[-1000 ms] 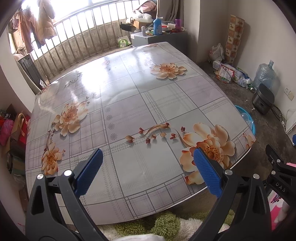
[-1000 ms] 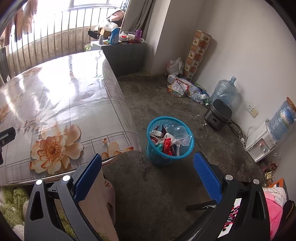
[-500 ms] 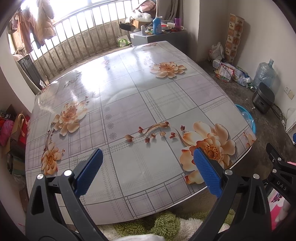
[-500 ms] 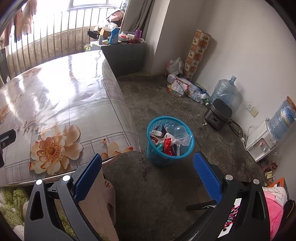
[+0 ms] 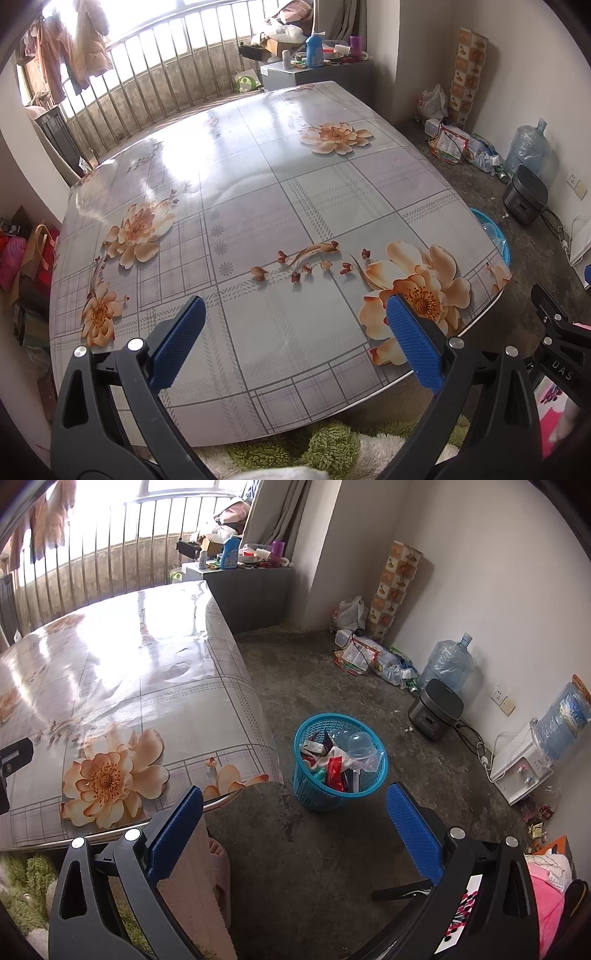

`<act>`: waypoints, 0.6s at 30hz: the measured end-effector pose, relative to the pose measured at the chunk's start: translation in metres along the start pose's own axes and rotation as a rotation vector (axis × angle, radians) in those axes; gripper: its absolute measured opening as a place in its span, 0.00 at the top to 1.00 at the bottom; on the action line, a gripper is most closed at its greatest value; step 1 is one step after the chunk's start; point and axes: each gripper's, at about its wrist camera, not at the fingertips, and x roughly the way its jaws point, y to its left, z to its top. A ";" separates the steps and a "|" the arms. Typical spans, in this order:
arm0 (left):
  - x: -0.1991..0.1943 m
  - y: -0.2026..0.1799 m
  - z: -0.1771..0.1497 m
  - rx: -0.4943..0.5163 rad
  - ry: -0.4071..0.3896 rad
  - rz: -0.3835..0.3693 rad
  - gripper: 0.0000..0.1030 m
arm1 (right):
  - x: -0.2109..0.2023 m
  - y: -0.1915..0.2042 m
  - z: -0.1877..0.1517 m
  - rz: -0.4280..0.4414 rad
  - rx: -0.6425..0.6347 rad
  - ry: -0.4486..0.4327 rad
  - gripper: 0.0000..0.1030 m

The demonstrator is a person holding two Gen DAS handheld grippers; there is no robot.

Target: Collect trash

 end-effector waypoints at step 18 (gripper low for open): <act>0.000 0.000 -0.001 -0.001 0.000 0.000 0.09 | 0.000 0.000 -0.001 -0.001 0.002 0.000 0.06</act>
